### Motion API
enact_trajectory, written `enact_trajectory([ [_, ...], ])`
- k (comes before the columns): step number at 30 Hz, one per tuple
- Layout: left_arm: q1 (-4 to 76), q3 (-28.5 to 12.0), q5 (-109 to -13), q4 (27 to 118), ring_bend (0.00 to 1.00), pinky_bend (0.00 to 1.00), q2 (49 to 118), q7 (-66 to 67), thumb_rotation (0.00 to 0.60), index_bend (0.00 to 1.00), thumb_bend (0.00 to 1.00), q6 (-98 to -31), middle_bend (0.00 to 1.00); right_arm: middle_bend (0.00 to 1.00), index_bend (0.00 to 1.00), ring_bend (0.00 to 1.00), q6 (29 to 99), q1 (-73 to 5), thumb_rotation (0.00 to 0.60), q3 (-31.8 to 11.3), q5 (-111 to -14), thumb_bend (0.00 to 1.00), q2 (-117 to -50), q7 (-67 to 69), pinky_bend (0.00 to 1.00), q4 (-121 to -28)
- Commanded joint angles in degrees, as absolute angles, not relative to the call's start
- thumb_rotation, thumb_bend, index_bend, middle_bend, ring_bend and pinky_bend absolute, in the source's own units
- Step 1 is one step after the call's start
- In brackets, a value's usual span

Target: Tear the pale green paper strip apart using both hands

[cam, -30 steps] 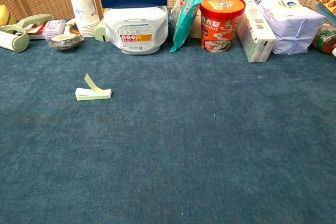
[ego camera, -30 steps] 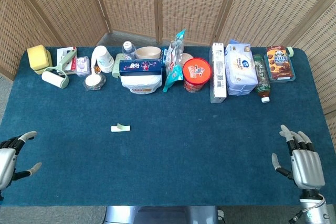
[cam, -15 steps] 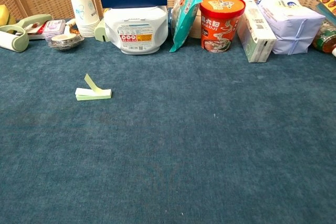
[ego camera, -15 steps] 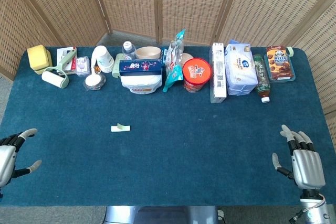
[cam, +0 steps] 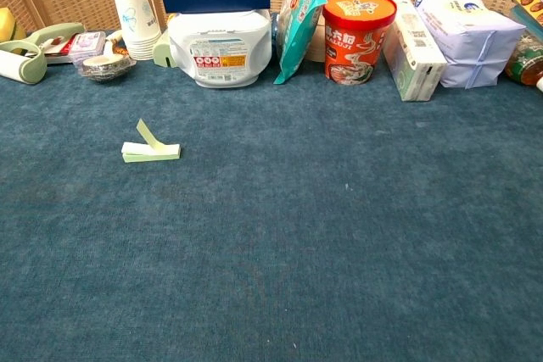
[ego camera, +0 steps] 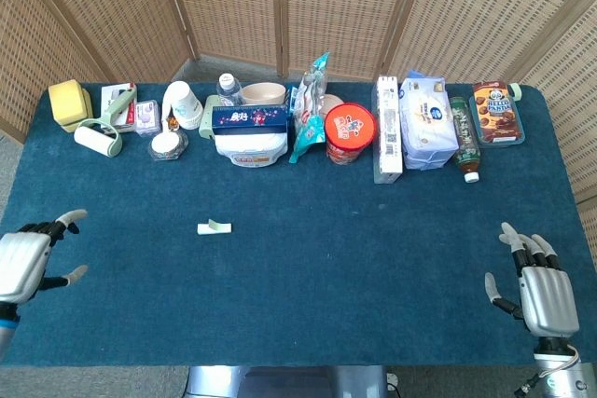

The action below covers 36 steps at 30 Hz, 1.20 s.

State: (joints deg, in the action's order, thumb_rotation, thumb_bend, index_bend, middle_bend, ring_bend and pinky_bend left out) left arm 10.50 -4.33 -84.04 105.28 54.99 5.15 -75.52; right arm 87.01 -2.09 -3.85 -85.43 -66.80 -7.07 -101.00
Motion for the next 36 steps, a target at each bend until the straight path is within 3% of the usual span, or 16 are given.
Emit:
enact_trajectory([
  [1,14.86,-6.66,-81.57,102.53,0.63,0.59,55.76,4.47,0.600,0.23,0.14,-70.25,0.60,0.28,0.02,0.18,86.85,-2.19,0.490,-3.89,-85.30,0.46,-66.86,-7.51,0.14,-101.21],
  [3,16.60,-7.37,-81.34,101.06,0.75,0.69,56.41,3.06,0.589,0.24,0.14,-68.40,0.71,0.28,0.02,0.18,86.84,-2.22,0.490,-3.94,-85.24,0.46,-66.82,-7.69,0.14,-101.41],
  [7,20.65,-8.31,-81.34,96.93,0.95,0.86,57.97,1.81,0.411,0.28,0.10,-63.95,0.93,0.28,0.02,0.18,87.02,-2.21,0.491,-4.10,-85.13,0.46,-66.66,-8.04,0.14,-101.71],
  [10,22.68,-8.24,-81.34,95.91,1.00,0.94,58.19,1.76,0.284,0.29,0.05,-61.18,0.99,0.28,0.02,0.18,86.94,-2.24,0.490,-4.11,-85.04,0.46,-66.65,-8.13,0.14,-101.76],
  [14,26.05,-7.88,-81.34,95.78,1.00,0.98,57.77,1.56,0.246,0.29,0.05,-55.93,1.00,0.28,0.02,0.18,86.79,-2.32,0.489,-4.15,-84.89,0.46,-66.79,-8.08,0.14,-101.57],
  [16,26.90,-7.91,-81.02,95.61,1.00,0.99,57.86,2.19,0.255,0.30,0.06,-54.98,1.00,0.28,0.02,0.18,86.77,-2.34,0.488,-4.19,-84.83,0.46,-66.85,-8.03,0.14,-101.49],
  [18,27.72,-7.89,-80.68,95.57,1.00,0.99,58.09,2.95,0.312,0.29,0.10,-54.07,1.00,0.28,0.02,0.18,86.71,-2.38,0.487,-4.24,-84.71,0.46,-66.90,-7.99,0.14,-101.39],
  [20,28.46,-7.87,-80.24,95.63,1.00,0.99,58.35,3.50,0.445,0.29,0.15,-53.24,1.00,0.28,0.02,0.18,86.65,-2.41,0.488,-4.26,-84.65,0.46,-66.95,-7.93,0.14,-101.29],
  [23,29.44,-7.84,-79.67,95.53,1.00,1.00,58.80,4.52,0.585,0.30,0.17,-52.25,1.00,0.28,0.02,0.18,86.62,-2.45,0.490,-4.29,-84.63,0.46,-67.00,-7.86,0.14,-101.18],
  [36,33.18,-8.34,-74.14,95.67,1.00,1.00,63.36,10.33,0.600,0.38,0.17,-49.77,1.00,0.28,0.02,0.18,86.99,-2.28,0.489,-4.34,-84.69,0.46,-66.96,-7.09,0.14,-100.76],
])
